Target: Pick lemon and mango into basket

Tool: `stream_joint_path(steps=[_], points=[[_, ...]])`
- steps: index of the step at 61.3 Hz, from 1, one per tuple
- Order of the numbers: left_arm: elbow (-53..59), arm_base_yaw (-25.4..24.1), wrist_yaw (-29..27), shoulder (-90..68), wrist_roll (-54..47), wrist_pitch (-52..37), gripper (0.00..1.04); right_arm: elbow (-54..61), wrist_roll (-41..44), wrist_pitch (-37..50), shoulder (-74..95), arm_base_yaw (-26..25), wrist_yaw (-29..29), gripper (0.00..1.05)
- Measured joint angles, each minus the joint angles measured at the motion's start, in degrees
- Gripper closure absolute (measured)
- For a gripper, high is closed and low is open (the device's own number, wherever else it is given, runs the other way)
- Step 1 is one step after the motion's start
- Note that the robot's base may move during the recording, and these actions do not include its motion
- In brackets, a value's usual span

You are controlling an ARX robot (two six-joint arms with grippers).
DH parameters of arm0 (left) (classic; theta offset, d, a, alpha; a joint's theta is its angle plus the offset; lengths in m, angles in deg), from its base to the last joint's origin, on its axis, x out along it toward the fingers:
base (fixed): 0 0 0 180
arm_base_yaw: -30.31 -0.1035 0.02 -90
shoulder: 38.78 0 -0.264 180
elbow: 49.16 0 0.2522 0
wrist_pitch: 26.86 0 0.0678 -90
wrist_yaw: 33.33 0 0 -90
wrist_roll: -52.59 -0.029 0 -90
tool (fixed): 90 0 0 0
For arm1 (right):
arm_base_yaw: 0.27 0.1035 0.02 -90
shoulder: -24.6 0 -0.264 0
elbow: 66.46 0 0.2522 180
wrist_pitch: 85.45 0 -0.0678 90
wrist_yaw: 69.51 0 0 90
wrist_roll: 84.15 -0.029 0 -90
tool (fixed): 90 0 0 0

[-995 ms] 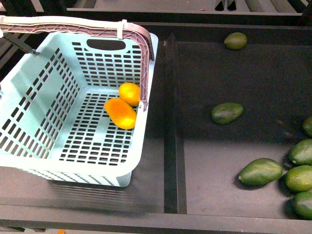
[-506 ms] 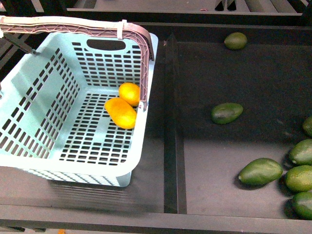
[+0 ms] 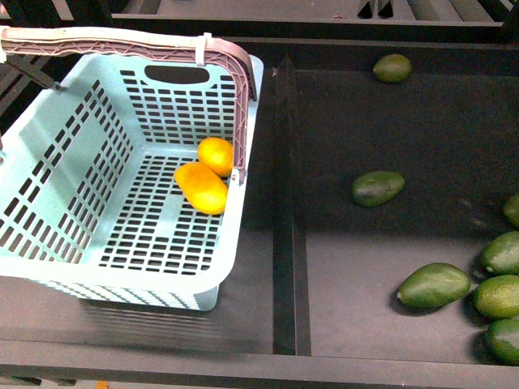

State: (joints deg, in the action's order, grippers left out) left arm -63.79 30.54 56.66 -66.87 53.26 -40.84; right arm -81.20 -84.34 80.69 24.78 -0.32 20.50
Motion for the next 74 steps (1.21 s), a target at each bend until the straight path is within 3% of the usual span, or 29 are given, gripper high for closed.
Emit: stream_joint_path(steps=[45,51,74], points=[[0.0,0.0,0.0,18.3,0.0,18.0,1.01,0.0,0.0,0.0,0.0,0.0,0.0,0.09],[0.0,0.0,0.0,26.8,0.0,27.3,1.01,0.0,0.0,0.0,0.0,0.0,0.0,0.09],[0.0,0.0,0.0,27.7,0.0,27.6,1.01,0.0,0.0,0.0,0.0,0.0,0.0,0.09]])
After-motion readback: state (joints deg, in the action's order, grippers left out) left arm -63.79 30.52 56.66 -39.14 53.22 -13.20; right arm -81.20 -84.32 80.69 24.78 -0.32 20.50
